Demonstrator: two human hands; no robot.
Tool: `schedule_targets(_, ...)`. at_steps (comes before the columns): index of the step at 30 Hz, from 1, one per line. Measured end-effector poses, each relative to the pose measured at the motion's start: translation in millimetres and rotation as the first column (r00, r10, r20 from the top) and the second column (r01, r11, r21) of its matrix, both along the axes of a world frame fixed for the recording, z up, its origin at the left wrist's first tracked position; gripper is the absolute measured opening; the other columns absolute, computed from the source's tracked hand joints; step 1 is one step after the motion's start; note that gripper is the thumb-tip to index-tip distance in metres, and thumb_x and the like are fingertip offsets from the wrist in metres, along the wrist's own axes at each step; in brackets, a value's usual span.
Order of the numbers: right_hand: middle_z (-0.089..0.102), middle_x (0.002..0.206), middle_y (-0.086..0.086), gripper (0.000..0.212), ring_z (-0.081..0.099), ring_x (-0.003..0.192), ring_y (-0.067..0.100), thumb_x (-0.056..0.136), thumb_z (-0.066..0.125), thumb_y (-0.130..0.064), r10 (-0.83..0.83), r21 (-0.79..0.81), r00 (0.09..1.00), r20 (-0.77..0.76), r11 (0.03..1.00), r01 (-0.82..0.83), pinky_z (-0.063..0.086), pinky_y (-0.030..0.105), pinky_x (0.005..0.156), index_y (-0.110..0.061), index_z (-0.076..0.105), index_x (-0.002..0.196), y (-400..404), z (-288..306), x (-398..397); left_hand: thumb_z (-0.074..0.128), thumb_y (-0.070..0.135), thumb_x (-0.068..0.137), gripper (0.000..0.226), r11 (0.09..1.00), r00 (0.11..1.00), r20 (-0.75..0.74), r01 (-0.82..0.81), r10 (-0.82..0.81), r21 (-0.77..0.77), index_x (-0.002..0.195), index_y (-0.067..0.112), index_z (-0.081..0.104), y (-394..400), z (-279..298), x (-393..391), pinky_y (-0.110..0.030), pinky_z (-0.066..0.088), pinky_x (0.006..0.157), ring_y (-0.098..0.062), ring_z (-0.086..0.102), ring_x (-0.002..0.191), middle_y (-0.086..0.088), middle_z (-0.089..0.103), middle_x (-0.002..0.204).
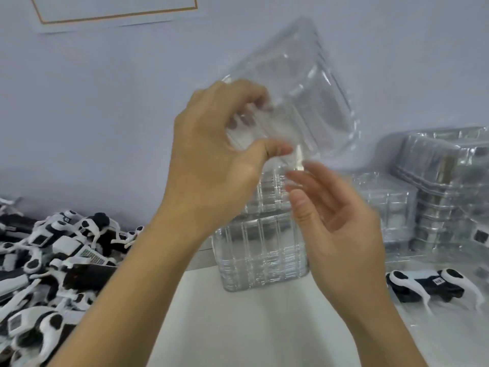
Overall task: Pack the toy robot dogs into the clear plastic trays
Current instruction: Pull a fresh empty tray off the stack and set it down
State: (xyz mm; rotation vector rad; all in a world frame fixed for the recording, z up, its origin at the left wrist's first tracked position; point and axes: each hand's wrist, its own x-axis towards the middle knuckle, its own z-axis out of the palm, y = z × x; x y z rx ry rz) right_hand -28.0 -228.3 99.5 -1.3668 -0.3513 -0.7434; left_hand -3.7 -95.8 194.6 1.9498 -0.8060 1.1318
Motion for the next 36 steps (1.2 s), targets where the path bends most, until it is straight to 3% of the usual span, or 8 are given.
schedule_targets(3,0.078,0.096,-0.004,0.014,0.074,0.096,0.011,0.089,0.068,-0.023,0.005,0.089,0.998,0.062,0.996,-0.01,0.055,0.018,0.082,-0.019,0.071,0.103,-1,9,-5,0.088,0.025,0.069,0.035,0.993,0.997,-0.05,0.07,-0.065,0.095,0.095,0.017,0.066,5,7,-2,-0.014,0.034,0.077,-0.006,0.05,0.082,0.02,0.06,0.091)
schedule_targets(8,0.078,0.083,-0.002,0.011,0.076,0.082,0.014,0.087,0.065,-0.022,-0.05,0.143,0.999,0.016,0.989,0.047,0.056,0.017,0.07,-0.017,0.073,0.091,-3,10,-7,0.088,0.031,0.067,0.038,0.971,0.984,-0.143,0.136,-0.109,0.196,0.095,0.016,0.069,9,18,-3,-0.01,0.033,0.073,-0.005,0.049,0.079,0.01,0.064,0.089)
schedule_targets(13,0.078,0.085,-0.002,0.012,0.076,0.081,0.013,0.094,0.064,-0.008,-0.096,0.175,0.995,-0.02,0.98,0.098,0.055,0.015,0.069,-0.013,0.074,0.091,-1,3,-3,0.09,0.031,0.066,0.034,0.972,0.98,-0.183,0.116,-0.078,0.206,0.092,0.022,0.07,6,20,2,-0.011,0.033,0.067,-0.011,0.05,0.078,-0.001,0.065,0.088)
schedule_targets(21,0.078,0.088,0.006,0.016,0.076,0.087,0.02,0.093,0.065,-0.014,-0.008,0.403,0.992,-0.128,0.913,0.06,0.055,0.017,0.068,-0.019,0.077,0.083,2,-12,9,0.087,0.032,0.071,0.03,0.977,0.99,-0.141,0.038,-0.008,0.211,0.094,0.024,0.07,-4,30,7,-0.01,0.035,0.067,-0.007,0.05,0.076,0.002,0.065,0.087)
schedule_targets(26,0.076,0.088,0.008,0.031,0.075,0.09,0.024,0.1,0.05,-0.003,0.177,0.673,0.972,-0.156,0.739,-0.027,0.056,0.024,0.073,-0.017,0.066,0.077,-19,-31,16,0.084,0.037,0.073,0.029,0.997,0.998,-0.009,-0.066,0.067,0.05,0.093,0.028,0.066,0,58,15,-0.017,0.044,0.07,-0.006,0.053,0.074,0.003,0.064,0.087)
schedule_targets(30,0.073,0.089,0.015,0.031,0.072,0.089,0.027,0.086,0.038,0.007,0.253,0.832,0.966,-0.06,0.547,-0.092,0.053,0.03,0.081,-0.017,0.049,0.071,-39,-43,18,0.085,0.036,0.073,0.031,0.977,0.978,-0.017,-0.205,0.207,0.065,0.096,0.026,0.068,-1,72,41,-0.022,0.043,0.069,-0.001,0.045,0.068,0.004,0.059,0.086)
schedule_targets(33,0.061,0.072,0.01,0.023,0.066,0.073,0.023,0.072,0.037,0.008,0.233,0.871,0.971,-0.051,0.487,-0.071,0.055,0.022,0.064,-0.013,0.046,0.066,-43,-47,20,0.088,0.029,0.073,0.033,0.966,0.967,-0.104,-0.218,0.233,0.137,0.099,0.02,0.071,-14,63,65,-0.025,0.049,0.077,-0.008,0.048,0.068,0.001,0.058,0.083)
schedule_targets(36,0.042,0.05,-0.002,0.035,0.048,0.051,0.013,0.085,0.031,0.009,0.194,0.893,0.974,-0.119,0.45,0.02,0.046,0.017,0.049,-0.017,0.039,0.063,-43,-47,22,0.087,0.027,0.076,0.036,0.928,0.934,-0.21,-0.221,0.29,0.299,0.107,0.018,0.07,-26,46,89,-0.042,0.048,0.098,-0.021,0.06,0.092,0.002,0.059,0.087)
